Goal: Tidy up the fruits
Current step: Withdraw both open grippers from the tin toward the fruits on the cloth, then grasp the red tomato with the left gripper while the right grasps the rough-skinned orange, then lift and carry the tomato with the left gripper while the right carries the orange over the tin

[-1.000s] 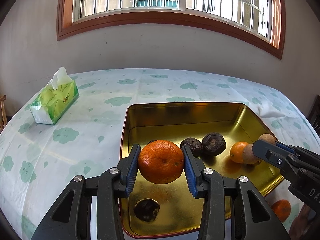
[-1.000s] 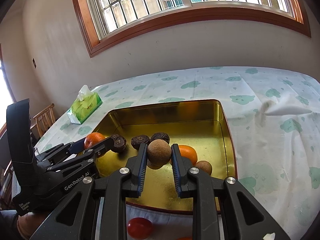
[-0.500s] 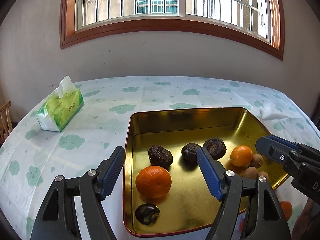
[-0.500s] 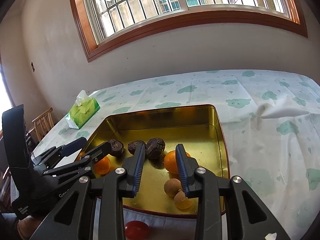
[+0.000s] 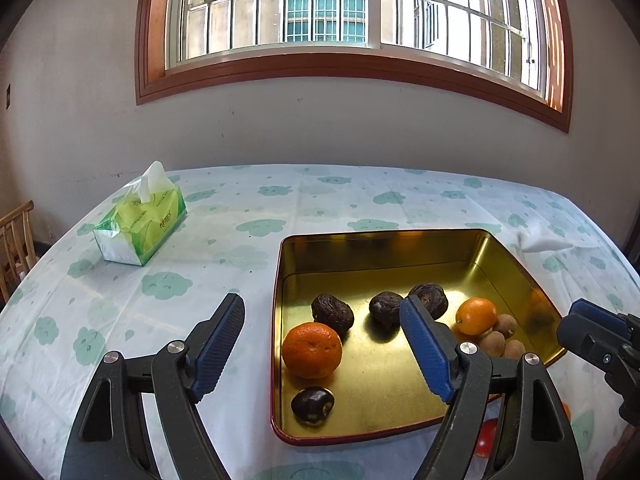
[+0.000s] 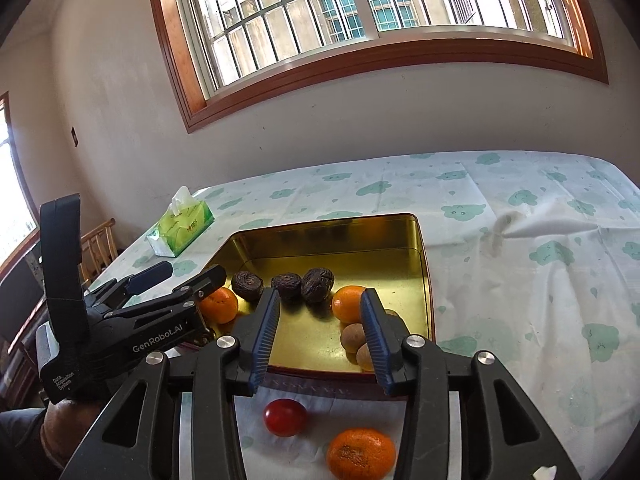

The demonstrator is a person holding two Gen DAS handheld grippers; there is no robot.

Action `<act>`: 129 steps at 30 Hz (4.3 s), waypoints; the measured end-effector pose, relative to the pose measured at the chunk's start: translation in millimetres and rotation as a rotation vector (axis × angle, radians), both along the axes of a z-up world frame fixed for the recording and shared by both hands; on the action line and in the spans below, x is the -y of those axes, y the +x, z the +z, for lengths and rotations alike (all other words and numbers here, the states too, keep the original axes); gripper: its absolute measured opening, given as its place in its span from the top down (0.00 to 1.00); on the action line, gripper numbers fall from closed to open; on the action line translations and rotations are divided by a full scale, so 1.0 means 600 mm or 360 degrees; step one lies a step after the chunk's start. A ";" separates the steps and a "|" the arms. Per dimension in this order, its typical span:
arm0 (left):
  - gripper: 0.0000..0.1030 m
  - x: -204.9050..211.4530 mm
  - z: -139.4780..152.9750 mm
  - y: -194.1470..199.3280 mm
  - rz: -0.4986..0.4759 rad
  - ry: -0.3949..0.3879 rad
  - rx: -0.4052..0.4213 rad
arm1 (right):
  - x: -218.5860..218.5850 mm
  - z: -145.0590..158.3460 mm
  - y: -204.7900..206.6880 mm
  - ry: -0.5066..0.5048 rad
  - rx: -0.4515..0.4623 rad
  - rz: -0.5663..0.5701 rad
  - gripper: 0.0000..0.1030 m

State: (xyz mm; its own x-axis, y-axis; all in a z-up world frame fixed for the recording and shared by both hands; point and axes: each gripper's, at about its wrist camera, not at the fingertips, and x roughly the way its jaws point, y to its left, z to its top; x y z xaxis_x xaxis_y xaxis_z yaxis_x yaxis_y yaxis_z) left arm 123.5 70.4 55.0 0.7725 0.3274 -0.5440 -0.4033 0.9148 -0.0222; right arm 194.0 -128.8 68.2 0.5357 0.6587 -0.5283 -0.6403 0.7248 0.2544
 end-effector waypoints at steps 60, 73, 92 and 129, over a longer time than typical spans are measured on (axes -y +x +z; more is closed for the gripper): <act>0.70 0.148 -0.032 -0.076 -0.0303 -0.0174 -0.0117 | 0.086 -0.087 -0.016 -0.0190 -0.0124 -0.0136 0.64; 0.70 0.131 -0.023 -0.114 -0.0231 -0.0084 -0.0052 | 0.080 -0.030 -0.097 -0.0073 -0.0018 -0.0167 0.64; 0.70 0.095 0.000 -0.163 -0.0129 -0.0061 0.0077 | 0.030 0.038 -0.182 -0.0058 0.0167 -0.0099 0.64; 0.70 0.114 0.083 -0.238 -0.0117 0.0043 0.0249 | 0.057 0.110 -0.251 0.0047 0.0334 -0.0117 0.64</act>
